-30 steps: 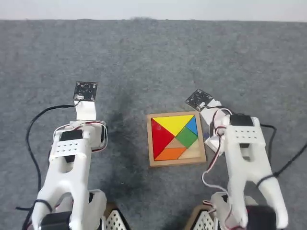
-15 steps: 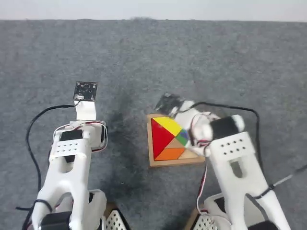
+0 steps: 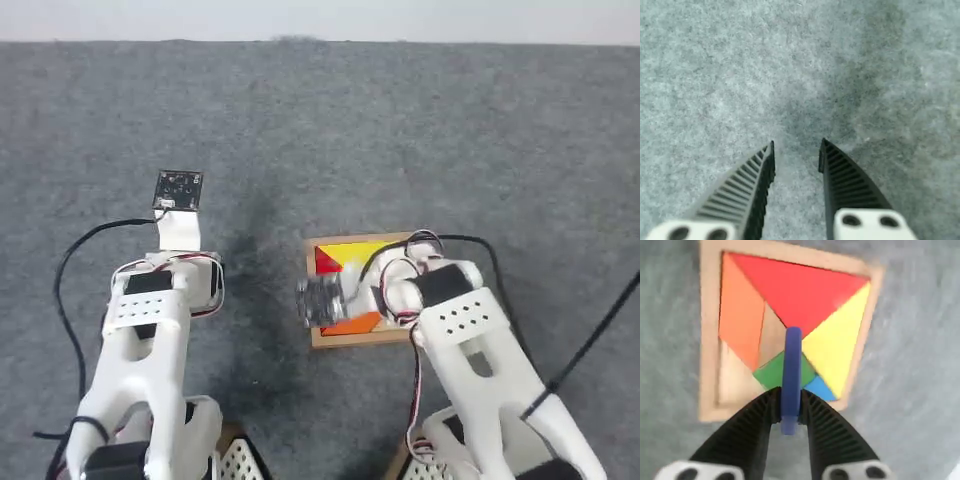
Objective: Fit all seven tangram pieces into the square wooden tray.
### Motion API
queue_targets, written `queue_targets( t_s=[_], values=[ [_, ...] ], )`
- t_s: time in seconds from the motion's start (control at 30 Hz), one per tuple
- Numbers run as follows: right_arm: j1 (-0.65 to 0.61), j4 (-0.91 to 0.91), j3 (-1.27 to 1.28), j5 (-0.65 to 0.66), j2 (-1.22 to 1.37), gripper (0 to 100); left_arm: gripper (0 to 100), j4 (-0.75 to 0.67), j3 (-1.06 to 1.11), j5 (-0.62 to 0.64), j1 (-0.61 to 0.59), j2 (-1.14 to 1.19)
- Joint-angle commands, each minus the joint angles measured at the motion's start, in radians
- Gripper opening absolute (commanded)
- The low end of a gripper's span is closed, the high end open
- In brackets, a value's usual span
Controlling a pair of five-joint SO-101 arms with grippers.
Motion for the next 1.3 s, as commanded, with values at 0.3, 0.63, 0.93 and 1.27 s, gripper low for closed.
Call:
queue_targets(
  t_s=[0.3,0.63,0.93,1.27],
  values=[
    [-0.111,-0.044,0.089,0.414,-0.039,0.8,14,-0.020,-0.016,-0.008,0.009,0.002],
    [-0.002,-0.205,0.087,0.446,0.114,0.8,14,-0.023,-0.007,-0.008,0.035,0.002],
    [0.053,-0.208,0.087,0.446,0.094,4.2,14,-0.023,-0.007,-0.008,0.035,0.002],
    [0.088,-0.031,0.089,0.445,-0.130,18.3,14,-0.023,-0.007,-0.008,0.035,0.002]
  ],
)
